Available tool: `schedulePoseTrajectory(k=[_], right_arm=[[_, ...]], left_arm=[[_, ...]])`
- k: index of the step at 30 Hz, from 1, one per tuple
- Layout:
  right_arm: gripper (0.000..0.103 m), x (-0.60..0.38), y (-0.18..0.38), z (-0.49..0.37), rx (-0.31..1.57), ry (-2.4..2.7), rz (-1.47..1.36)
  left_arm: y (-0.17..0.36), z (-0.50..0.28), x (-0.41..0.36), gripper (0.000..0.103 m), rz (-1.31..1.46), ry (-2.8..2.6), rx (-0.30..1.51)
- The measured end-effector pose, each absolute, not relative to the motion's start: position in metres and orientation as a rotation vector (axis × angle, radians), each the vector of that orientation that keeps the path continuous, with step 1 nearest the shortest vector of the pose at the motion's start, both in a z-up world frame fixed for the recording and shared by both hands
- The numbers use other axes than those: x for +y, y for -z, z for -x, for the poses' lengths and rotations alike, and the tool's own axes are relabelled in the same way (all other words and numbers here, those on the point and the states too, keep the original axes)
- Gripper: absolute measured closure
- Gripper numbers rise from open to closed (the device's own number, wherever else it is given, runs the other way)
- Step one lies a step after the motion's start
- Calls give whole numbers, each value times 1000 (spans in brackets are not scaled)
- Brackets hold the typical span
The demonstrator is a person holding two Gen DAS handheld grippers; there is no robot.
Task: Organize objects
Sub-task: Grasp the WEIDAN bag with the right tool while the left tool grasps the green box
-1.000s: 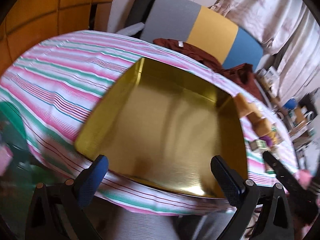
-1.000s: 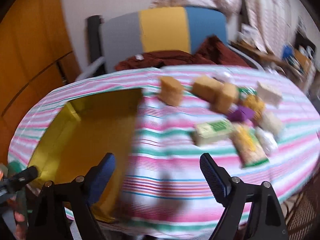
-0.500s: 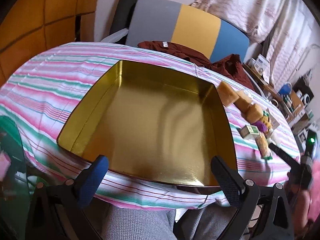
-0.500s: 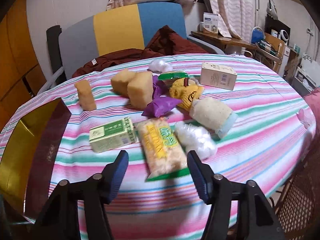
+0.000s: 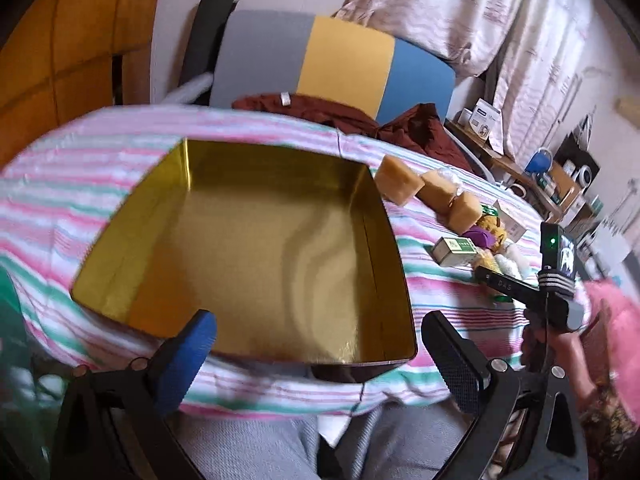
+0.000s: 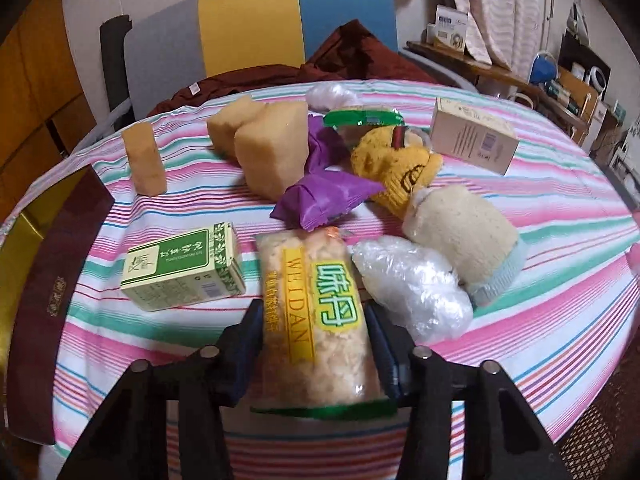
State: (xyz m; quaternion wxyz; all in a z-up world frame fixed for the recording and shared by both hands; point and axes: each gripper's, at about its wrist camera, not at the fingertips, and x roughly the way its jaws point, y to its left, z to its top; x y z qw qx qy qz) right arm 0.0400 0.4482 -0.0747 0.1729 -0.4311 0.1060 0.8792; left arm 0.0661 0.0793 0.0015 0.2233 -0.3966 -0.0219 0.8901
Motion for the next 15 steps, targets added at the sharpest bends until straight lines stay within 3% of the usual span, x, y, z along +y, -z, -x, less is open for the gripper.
schedulePoseTrajectory(k=[15], right_arm=[[56, 460, 75, -64, 380, -2476, 1142]], left_arm=[[-5, -39, 169, 0, 1176, -2109, 38]])
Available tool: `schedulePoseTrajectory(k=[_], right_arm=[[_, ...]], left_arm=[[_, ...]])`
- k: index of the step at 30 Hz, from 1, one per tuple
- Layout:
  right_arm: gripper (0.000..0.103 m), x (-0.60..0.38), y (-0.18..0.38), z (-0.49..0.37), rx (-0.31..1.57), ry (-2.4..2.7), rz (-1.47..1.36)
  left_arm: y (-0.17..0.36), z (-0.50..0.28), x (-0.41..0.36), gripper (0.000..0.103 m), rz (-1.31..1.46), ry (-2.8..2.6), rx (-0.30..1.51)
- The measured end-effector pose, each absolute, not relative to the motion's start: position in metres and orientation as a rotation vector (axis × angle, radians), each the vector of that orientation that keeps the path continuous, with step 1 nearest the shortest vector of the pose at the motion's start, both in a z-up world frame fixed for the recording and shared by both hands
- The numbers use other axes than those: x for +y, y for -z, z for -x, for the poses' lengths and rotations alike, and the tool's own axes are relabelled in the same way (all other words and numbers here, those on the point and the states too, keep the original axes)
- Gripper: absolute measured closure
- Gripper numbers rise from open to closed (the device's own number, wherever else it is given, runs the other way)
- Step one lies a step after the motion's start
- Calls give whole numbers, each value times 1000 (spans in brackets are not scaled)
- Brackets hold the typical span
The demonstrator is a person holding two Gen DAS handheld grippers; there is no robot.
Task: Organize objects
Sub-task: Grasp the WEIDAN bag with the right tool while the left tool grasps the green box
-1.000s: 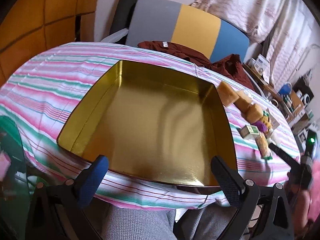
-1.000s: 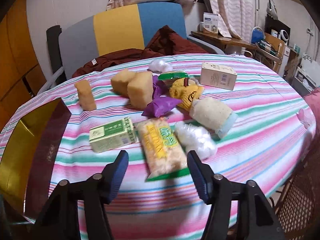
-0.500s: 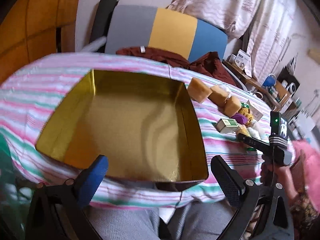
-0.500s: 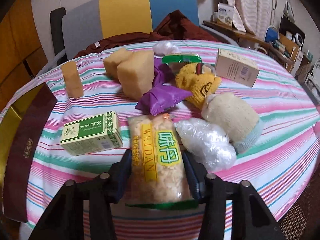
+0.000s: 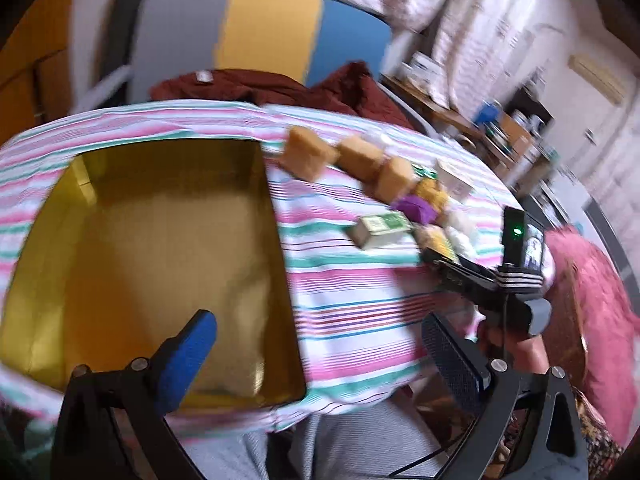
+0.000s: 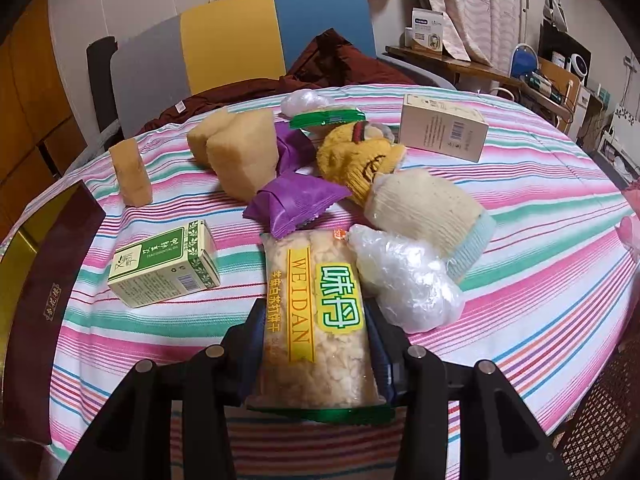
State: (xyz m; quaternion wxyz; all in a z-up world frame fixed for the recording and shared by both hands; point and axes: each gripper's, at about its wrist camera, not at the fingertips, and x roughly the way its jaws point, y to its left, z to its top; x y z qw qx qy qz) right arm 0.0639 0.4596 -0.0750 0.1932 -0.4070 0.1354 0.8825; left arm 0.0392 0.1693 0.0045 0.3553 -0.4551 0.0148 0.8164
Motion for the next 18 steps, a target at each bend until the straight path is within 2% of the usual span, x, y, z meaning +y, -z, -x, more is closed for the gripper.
schedulePoseTrajectory(k=[4, 9, 18], right_arm=[[56, 460, 77, -65, 365, -2493, 1135], [56, 460, 77, -69, 368, -2494, 1130], [56, 465, 77, -76, 399, -2512, 1122]], left_arm=[[-10, -26, 198, 0, 1160, -2093, 104], [-15, -12, 236, 0, 1062, -2129, 276], [23, 24, 288, 0, 1118, -2088, 403]])
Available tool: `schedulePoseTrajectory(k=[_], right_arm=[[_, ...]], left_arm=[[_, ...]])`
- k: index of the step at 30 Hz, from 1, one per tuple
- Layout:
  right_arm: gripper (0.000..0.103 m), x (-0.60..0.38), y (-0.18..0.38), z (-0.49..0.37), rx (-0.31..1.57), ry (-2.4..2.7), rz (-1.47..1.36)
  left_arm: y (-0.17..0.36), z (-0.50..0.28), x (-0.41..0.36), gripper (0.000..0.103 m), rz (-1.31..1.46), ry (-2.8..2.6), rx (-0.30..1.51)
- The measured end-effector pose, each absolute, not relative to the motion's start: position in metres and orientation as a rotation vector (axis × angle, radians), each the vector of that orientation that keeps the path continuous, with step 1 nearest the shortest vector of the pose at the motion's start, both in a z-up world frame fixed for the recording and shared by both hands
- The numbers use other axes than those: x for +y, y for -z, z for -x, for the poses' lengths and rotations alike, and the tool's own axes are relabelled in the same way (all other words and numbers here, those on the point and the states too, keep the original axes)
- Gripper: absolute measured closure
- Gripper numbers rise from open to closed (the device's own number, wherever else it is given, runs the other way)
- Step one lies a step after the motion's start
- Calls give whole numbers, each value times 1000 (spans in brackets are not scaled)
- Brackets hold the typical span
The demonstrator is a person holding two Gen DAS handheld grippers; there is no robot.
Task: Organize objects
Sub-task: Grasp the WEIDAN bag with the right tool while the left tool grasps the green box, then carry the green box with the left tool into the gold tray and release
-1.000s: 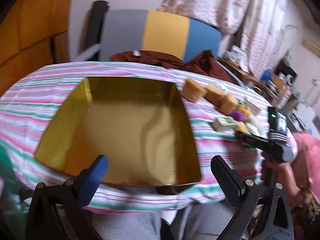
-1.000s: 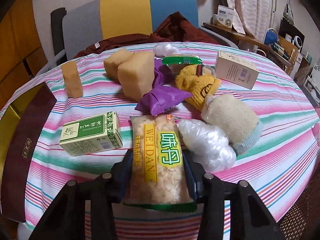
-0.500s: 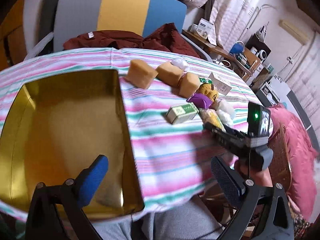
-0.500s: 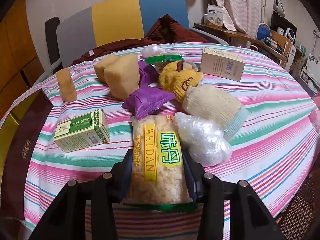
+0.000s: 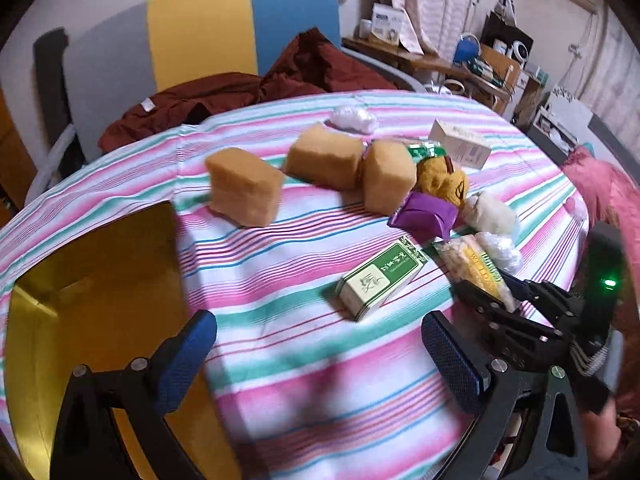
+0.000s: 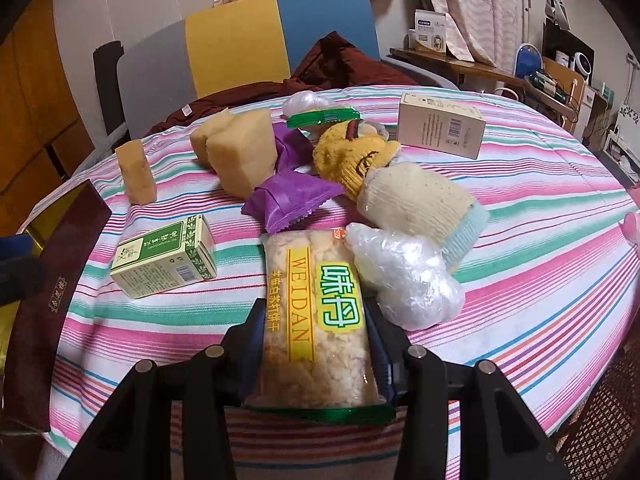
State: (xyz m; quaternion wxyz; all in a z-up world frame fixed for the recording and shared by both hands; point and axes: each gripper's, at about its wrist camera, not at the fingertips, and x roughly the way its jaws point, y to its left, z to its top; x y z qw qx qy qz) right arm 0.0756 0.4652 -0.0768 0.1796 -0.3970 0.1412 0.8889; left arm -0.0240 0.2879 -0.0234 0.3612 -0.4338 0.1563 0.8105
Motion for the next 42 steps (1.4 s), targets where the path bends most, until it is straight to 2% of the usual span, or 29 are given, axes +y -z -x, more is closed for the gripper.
schedulePoseTrajectory(k=[4, 9, 10, 13, 15, 17, 21, 23, 26, 34, 42], right_arm=[[56, 465, 77, -76, 396, -2512, 1118], [56, 466, 78, -77, 407, -2518, 1110], [56, 466, 78, -77, 407, -2519, 1110], [56, 467, 78, -78, 415, -2523, 1107], [56, 467, 78, -77, 412, -2524, 1105], [56, 466, 79, -77, 406, -2524, 1102], [56, 465, 79, -77, 397, -2521, 1094], [56, 464, 80, -77, 397, -2519, 1088], [56, 463, 80, -77, 391, -2513, 1082], [56, 458, 82, -76, 342, -2496, 1063], [56, 456, 82, -74, 322, -2470, 1054]], left_arm=[[35, 26, 316, 0, 1103, -2044, 469], [44, 26, 350, 1, 1007, -2029, 635], [48, 28, 353, 5, 1019, -2013, 649], [57, 31, 360, 31, 1063, -1958, 653], [62, 29, 362, 36, 1076, -1938, 651], [67, 25, 363, 51, 1079, -1934, 662], [73, 23, 357, 56, 1100, -1942, 628], [70, 26, 355, 71, 1140, -1950, 598], [62, 25, 347, 72, 1155, -1966, 564], [23, 16, 284, 72, 1105, -2035, 327], [3, 15, 199, 72, 1084, -2205, 234]])
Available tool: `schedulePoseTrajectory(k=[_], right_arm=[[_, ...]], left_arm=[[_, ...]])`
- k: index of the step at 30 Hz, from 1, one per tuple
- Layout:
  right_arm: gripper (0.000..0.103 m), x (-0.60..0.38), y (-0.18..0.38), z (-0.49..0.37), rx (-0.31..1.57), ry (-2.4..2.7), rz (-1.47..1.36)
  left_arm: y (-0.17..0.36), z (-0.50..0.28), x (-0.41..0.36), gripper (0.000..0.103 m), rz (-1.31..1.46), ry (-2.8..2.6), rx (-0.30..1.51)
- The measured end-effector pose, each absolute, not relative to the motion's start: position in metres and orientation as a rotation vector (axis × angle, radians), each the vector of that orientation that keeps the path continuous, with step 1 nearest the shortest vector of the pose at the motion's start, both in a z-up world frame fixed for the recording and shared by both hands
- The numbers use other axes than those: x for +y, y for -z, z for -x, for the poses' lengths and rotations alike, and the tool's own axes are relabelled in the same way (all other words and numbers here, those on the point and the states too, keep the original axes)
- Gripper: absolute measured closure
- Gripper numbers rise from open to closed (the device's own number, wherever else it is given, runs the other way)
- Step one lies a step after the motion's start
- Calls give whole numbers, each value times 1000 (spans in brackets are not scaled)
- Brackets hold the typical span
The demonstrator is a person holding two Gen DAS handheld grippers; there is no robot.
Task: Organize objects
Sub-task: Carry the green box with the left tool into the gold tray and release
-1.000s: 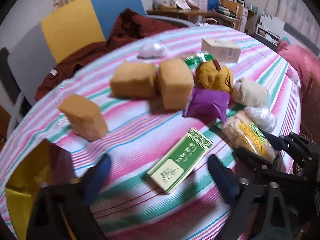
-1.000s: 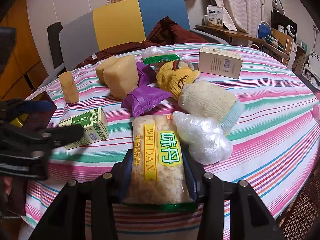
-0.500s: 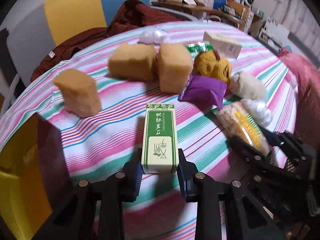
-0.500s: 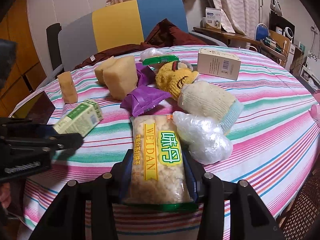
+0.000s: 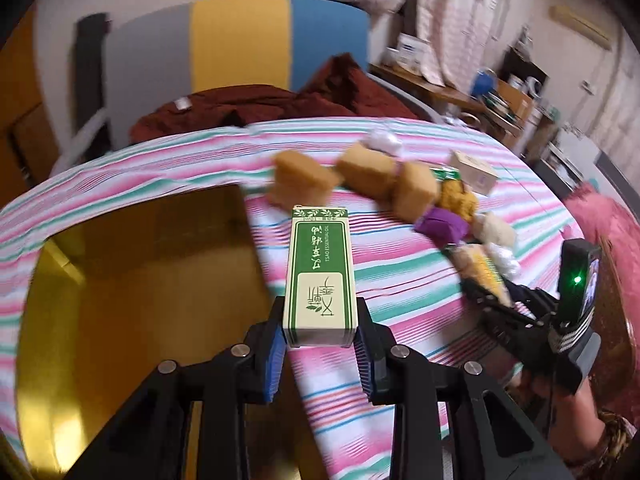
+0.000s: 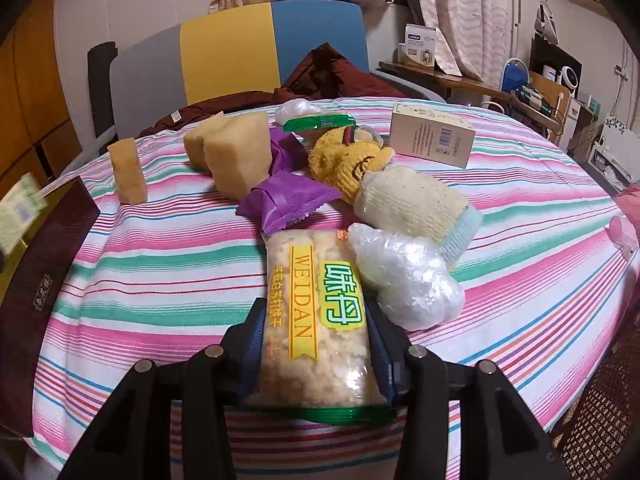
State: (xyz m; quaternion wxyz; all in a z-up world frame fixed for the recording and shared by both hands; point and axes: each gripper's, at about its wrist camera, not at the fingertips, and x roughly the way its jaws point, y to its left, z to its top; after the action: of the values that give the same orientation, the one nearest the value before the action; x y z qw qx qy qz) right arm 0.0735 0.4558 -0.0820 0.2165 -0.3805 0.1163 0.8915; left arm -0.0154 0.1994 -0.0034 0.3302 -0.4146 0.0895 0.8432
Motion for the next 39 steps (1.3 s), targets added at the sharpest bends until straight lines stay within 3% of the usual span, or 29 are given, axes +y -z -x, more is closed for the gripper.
schedulePoseTrajectory(k=[16, 31, 37, 39], right_arm=[[58, 419, 75, -64, 317, -2486, 1125], [58, 357, 12, -74, 356, -2704, 979], [58, 314, -15, -65, 367, -2858, 983], [58, 301, -19, -60, 374, -2899, 1002]], left_arm=[[41, 24, 46, 72, 1237, -2520, 330], [66, 40, 8, 71, 1381, -2556, 320], [66, 44, -3, 61, 1410, -2593, 282], [61, 41, -4, 51, 1384, -2604, 261]])
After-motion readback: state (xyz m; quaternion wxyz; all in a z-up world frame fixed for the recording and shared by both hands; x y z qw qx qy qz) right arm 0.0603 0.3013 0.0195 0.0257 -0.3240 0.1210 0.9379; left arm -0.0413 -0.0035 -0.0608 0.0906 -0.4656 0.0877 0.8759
